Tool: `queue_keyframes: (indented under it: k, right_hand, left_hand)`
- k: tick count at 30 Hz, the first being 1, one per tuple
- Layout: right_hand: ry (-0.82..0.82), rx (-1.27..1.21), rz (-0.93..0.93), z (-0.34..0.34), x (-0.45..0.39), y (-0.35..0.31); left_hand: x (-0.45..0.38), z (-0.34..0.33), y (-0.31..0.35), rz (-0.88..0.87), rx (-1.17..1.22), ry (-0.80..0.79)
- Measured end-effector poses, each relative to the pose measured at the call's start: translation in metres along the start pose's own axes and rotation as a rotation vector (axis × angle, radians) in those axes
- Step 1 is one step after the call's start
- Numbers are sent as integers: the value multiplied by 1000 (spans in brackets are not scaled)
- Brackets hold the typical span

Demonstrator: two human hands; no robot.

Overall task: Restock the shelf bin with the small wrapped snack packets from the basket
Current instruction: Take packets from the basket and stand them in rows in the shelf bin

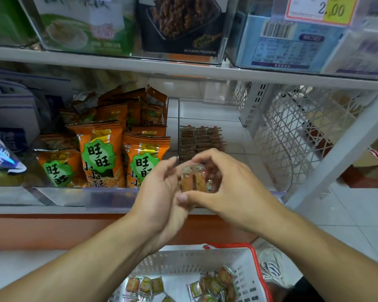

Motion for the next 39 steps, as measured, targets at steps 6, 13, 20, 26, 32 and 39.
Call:
queue_keyframes:
  k: [6,13,20,26,32,39]
  right_hand:
    - [-17,-579,-227,-2,-11,30]
    - [-149,-885,-337,-8,-14,35]
    - [-168,-870,-283,-7,-13,34]
    - [-147,-947,-323,1,-16,38]
    - [-91,-864,-303,15,-20,48]
    - [-82,-891,-356,1,-20,51]
  left_hand:
    - [-9,8,13,-140,-134,23]
    - [-11,16,19,-219,-320,81]
    - [-10,23,25,-310,-325,105]
    - [-12,28,29,-330,-273,144]
    - [-12,28,29,-346,-268,155]
    - [-10,24,26,-398,-456,151]
Point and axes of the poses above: each hand's wrist, its own x-axis away from the middle knuckle, its own z-axis out of the back of the hand, y = z × x, the point moved 7 cm from there along -x, towards the middle knuckle, and after that the axes turned 1 degree about y, right-handed, at the moved point
